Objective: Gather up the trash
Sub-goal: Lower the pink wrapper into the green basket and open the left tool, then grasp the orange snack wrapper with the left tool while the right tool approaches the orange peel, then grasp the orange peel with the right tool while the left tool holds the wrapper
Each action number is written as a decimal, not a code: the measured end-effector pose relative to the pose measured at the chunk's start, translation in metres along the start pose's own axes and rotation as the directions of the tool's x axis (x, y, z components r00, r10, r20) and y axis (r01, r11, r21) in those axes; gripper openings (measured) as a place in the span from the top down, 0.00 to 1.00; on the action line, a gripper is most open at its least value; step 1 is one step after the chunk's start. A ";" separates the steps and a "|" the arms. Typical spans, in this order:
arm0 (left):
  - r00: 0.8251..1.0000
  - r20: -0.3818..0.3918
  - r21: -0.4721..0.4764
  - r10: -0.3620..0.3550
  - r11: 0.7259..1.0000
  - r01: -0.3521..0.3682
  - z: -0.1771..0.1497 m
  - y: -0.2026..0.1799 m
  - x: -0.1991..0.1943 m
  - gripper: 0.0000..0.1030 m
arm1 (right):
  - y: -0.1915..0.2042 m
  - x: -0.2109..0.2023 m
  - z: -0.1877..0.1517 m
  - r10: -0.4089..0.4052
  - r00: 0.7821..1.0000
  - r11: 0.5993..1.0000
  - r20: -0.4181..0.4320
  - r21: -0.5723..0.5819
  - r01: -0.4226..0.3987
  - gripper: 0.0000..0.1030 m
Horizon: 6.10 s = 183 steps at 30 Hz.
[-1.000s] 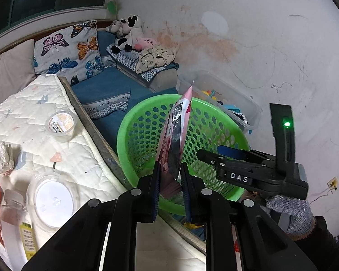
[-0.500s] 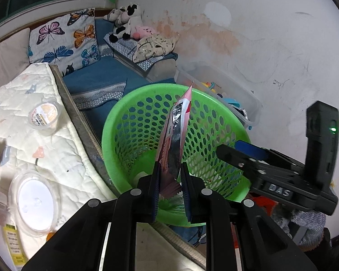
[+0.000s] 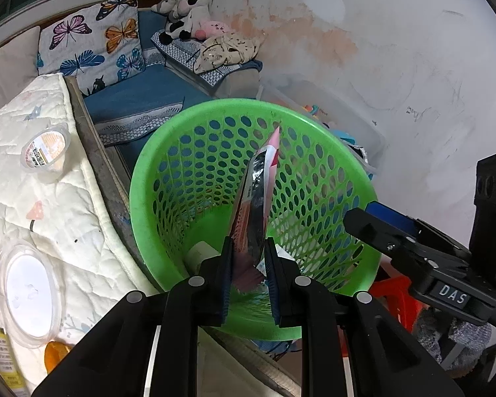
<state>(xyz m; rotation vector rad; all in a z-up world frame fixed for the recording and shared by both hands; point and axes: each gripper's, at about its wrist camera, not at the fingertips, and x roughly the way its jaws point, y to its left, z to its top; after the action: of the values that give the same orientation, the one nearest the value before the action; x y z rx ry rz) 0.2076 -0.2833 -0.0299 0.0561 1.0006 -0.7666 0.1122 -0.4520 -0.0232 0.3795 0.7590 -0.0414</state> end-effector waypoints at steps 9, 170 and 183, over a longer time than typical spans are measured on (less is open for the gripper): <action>1.000 -0.015 -0.007 0.000 1.000 0.000 -0.002 0.000 0.004 0.80 | 0.001 -0.001 -0.001 0.002 1.000 1.000 0.001 0.003 -0.002 0.33; 0.888 0.229 -0.331 0.400 0.889 -0.315 -0.109 0.190 -0.204 0.88 | 0.219 0.046 -0.081 0.223 0.951 0.921 -0.216 -0.272 -0.278 0.67; 0.889 0.258 -0.313 0.379 0.903 -0.294 -0.107 0.176 -0.214 0.88 | 0.220 0.059 -0.090 0.228 0.938 0.922 -0.261 -0.252 -0.294 0.55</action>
<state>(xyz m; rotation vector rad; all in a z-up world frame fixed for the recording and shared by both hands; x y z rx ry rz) 0.1701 0.0064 0.0243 -0.1191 0.7522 -0.2986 0.1335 -0.2101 -0.0523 0.2063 0.9197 0.3698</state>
